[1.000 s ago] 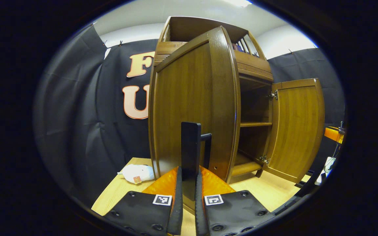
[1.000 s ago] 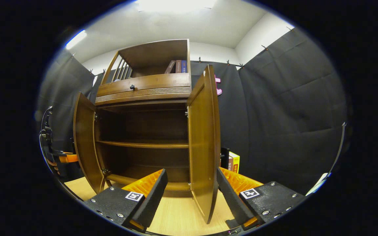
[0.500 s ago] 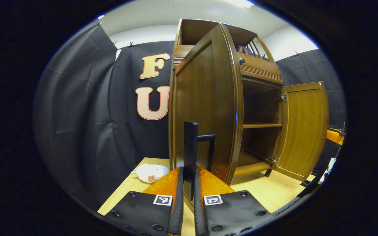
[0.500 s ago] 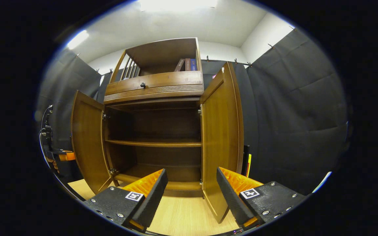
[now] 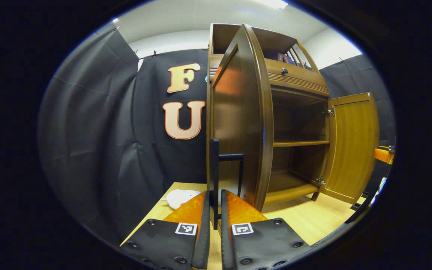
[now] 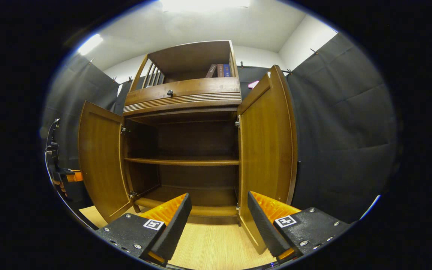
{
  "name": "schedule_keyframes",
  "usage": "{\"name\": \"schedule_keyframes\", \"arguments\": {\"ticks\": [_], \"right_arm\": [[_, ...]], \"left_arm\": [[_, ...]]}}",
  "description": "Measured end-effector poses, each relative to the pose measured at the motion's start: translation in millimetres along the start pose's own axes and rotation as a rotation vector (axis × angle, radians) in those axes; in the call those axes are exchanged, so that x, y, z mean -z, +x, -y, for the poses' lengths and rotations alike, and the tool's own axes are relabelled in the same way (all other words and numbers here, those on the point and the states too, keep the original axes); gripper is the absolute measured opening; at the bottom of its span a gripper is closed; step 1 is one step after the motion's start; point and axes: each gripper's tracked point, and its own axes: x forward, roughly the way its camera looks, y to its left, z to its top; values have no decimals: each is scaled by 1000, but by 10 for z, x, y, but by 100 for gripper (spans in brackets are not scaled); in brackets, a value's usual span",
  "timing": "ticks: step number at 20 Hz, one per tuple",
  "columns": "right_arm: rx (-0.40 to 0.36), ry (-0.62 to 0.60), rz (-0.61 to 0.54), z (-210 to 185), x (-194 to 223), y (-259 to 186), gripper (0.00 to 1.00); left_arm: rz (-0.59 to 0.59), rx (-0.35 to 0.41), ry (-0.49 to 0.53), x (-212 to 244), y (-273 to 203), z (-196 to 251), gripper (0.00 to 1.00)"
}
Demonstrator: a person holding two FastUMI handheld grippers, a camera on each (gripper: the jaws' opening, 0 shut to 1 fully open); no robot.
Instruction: Open the right door of the double-door shoe cabinet with the right hand, and open the left door with the left hand.
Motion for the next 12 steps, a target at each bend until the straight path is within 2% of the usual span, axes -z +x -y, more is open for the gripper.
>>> {"name": "schedule_keyframes", "arguments": {"ticks": [6,7,8,11,12], "right_arm": [[-15,-9,-22,-212,76,87,92],[-18,-10,-24,-252,88,110,98],[-21,-10,-25,-293,93,119,92],[-32,-9,-35,-360,141,181,92],[-38,-10,-39,-398,138,190,98]], "left_arm": [[4,20,-16,20,-28,-238,14],[3,18,-16,33,-19,-257,14],[2,18,-16,28,-18,-291,14],[-1,27,-24,18,-7,-357,14],[-3,27,-24,26,-13,-397,14]]}}
